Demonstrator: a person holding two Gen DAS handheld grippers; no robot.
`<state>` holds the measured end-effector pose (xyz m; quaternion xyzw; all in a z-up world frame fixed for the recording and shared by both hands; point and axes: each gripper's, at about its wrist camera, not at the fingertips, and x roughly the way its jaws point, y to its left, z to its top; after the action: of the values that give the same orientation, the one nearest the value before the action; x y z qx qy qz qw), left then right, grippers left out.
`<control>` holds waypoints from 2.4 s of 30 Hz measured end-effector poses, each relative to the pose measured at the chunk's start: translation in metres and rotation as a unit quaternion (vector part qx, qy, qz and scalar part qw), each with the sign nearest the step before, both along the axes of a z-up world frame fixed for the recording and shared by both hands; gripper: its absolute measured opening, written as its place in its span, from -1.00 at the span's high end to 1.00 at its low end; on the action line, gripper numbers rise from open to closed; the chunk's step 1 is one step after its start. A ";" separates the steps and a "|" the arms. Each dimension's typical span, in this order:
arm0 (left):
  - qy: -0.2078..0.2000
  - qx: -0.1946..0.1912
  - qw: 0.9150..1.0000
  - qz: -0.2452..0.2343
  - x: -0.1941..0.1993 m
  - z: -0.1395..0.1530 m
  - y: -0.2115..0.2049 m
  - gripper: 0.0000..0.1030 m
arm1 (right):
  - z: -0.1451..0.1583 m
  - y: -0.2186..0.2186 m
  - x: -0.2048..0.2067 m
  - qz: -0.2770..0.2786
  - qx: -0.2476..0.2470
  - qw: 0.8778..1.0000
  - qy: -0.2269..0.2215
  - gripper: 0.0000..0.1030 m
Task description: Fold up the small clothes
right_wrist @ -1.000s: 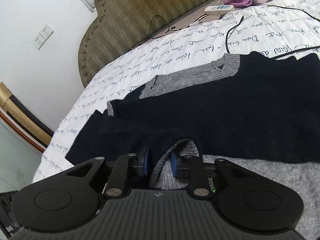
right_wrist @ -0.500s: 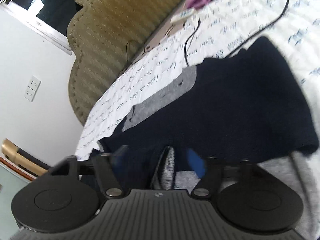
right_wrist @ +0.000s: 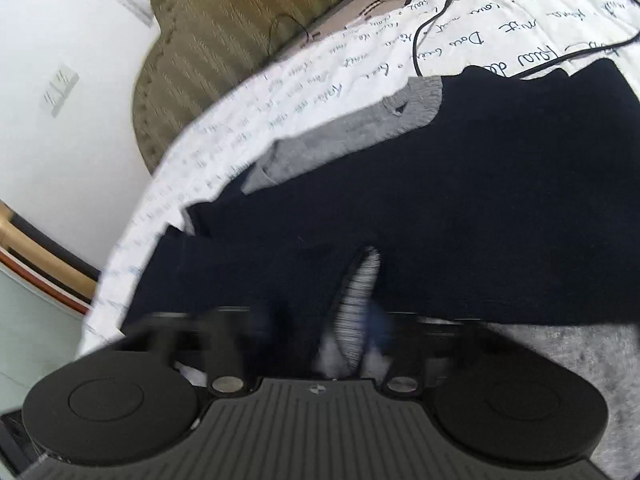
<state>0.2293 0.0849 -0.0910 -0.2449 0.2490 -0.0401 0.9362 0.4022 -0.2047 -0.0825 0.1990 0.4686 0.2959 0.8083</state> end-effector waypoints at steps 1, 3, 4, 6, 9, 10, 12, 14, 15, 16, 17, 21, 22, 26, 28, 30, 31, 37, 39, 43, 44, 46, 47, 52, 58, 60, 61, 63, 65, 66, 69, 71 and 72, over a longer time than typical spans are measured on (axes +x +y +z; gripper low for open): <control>-0.004 -0.003 1.000 0.003 -0.002 0.000 0.000 -0.98 | 0.001 0.001 -0.002 0.000 0.001 1.000 -0.008 0.69; -0.022 -0.013 1.000 0.010 -0.007 0.002 0.003 -0.98 | 0.009 0.002 -0.005 -0.007 0.012 1.000 -0.025 0.69; -0.031 -0.020 0.999 0.014 -0.011 0.004 0.005 -0.98 | 0.014 0.001 -0.004 -0.008 0.025 0.999 -0.033 0.69; -0.053 -0.033 0.998 0.014 -0.016 0.011 0.008 -0.98 | 0.032 -0.001 0.001 -0.009 0.055 0.997 -0.044 0.69; -0.064 -0.030 0.997 0.014 -0.015 0.028 0.012 -0.98 | 0.074 -0.012 0.007 -0.008 0.102 0.991 -0.081 0.69; -0.063 -0.030 0.997 0.014 -0.012 0.030 0.014 -0.98 | 0.089 -0.019 0.008 -0.011 0.110 0.989 -0.098 0.69; -0.057 -0.026 0.998 0.018 -0.008 0.030 0.017 -0.98 | 0.108 -0.045 0.011 -0.031 0.118 0.985 -0.121 0.69; -0.042 -0.015 0.999 0.030 -0.004 0.024 0.020 -0.98 | 0.104 -0.077 0.015 -0.065 0.116 0.985 -0.114 0.69; -0.028 -0.020 0.999 0.039 -0.001 0.020 0.023 -0.98 | 0.092 -0.091 0.019 -0.083 0.098 0.987 -0.098 0.69; -0.014 -0.036 0.998 0.048 0.001 0.017 0.027 -0.98 | 0.075 -0.103 0.021 -0.103 0.071 0.989 -0.075 0.69; -0.006 -0.055 0.997 0.050 0.002 0.015 0.030 -0.98 | 0.056 -0.114 0.024 -0.118 0.051 0.990 -0.050 0.69; -0.014 -0.069 0.996 0.048 0.005 0.022 0.029 -0.98 | 0.010 -0.127 0.018 -0.136 0.038 0.990 -0.009 0.68; -0.021 -0.065 0.997 0.045 0.007 0.027 0.028 -0.98 | 0.009 -0.125 0.016 -0.134 0.040 0.990 -0.013 0.68; -0.057 -0.065 0.995 0.045 0.018 0.051 0.033 -0.98 | 0.031 -0.126 0.026 -0.136 0.056 0.988 -0.042 0.68; -0.073 -0.059 0.994 0.051 0.028 0.060 0.038 -0.98 | 0.045 -0.136 0.033 -0.146 0.087 0.984 -0.060 0.68; -0.078 -0.037 0.994 0.063 0.041 0.062 0.044 -0.99 | 0.044 -0.146 0.041 -0.152 0.081 0.984 -0.049 0.68; -0.067 -0.018 0.995 0.073 0.052 0.059 0.046 -0.99 | 0.036 -0.148 0.046 -0.152 0.062 0.986 -0.029 0.68; 0.022 0.090 0.993 0.074 0.101 0.040 0.039 -0.98 | 0.007 -0.145 0.039 -0.168 0.067 0.984 -0.004 0.32; 0.059 0.111 0.989 0.081 0.116 0.036 0.038 -0.98 | 0.012 -0.151 0.032 -0.178 0.088 0.980 -0.014 0.11; 0.095 0.044 0.992 0.077 0.131 0.021 0.060 -0.94 | 0.021 -0.158 0.018 -0.164 0.084 0.983 -0.018 0.12; 0.108 0.031 0.991 0.076 0.135 0.016 0.064 -0.82 | 0.022 -0.156 0.015 -0.159 0.075 0.984 -0.017 0.12; 0.118 0.018 0.990 0.080 0.138 0.010 0.069 -0.80 | 0.019 -0.152 0.010 -0.145 0.056 0.988 -0.010 0.12; 0.113 0.012 0.990 0.077 0.137 0.010 0.070 -0.80 | 0.017 -0.149 0.008 -0.142 0.049 0.989 -0.012 0.12; 0.118 -0.007 0.990 0.073 0.136 0.012 0.074 -0.59 | 0.003 -0.139 0.015 -0.144 0.015 0.989 0.003 0.13; 0.125 -0.024 0.990 0.066 0.138 0.011 0.087 -0.46 | 0.023 -0.159 0.004 -0.160 0.046 0.986 -0.015 0.24; 0.122 -0.008 0.991 0.061 0.140 0.010 0.083 -0.46 | 0.026 -0.163 0.000 -0.158 0.039 0.987 -0.010 0.18; 0.122 0.000 0.991 0.059 0.141 0.010 0.080 -0.46 | 0.025 -0.163 0.000 -0.154 0.031 0.988 -0.005 0.17; 0.123 0.005 0.991 0.059 0.141 0.011 0.077 -0.46 | 0.020 -0.159 0.000 -0.152 0.008 0.988 0.009 0.17; 0.123 -0.003 0.991 0.059 0.142 0.012 0.078 -0.46 | 0.014 -0.156 0.001 -0.152 0.006 0.988 0.014 0.17; 0.125 -0.004 0.990 0.060 0.143 0.011 0.079 -0.46 | 0.010 -0.155 0.002 -0.155 0.012 0.988 0.016 0.16; 0.134 0.007 0.989 0.061 0.151 0.012 0.077 -0.46 | 0.005 -0.147 0.008 -0.160 0.025 0.987 0.005 0.15; 0.144 0.017 0.987 0.066 0.159 0.013 0.075 -0.38 | 0.003 -0.143 0.010 -0.158 0.034 0.987 -0.016 0.41; 0.147 0.023 0.986 0.073 0.162 0.013 0.074 0.00 | 0.002 -0.141 0.011 -0.155 0.038 0.987 -0.024 0.77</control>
<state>0.3911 0.1588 -0.0780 -0.2439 0.3664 0.0710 0.8951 0.4136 -0.3457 -0.0806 0.2927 0.4009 0.1895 0.8472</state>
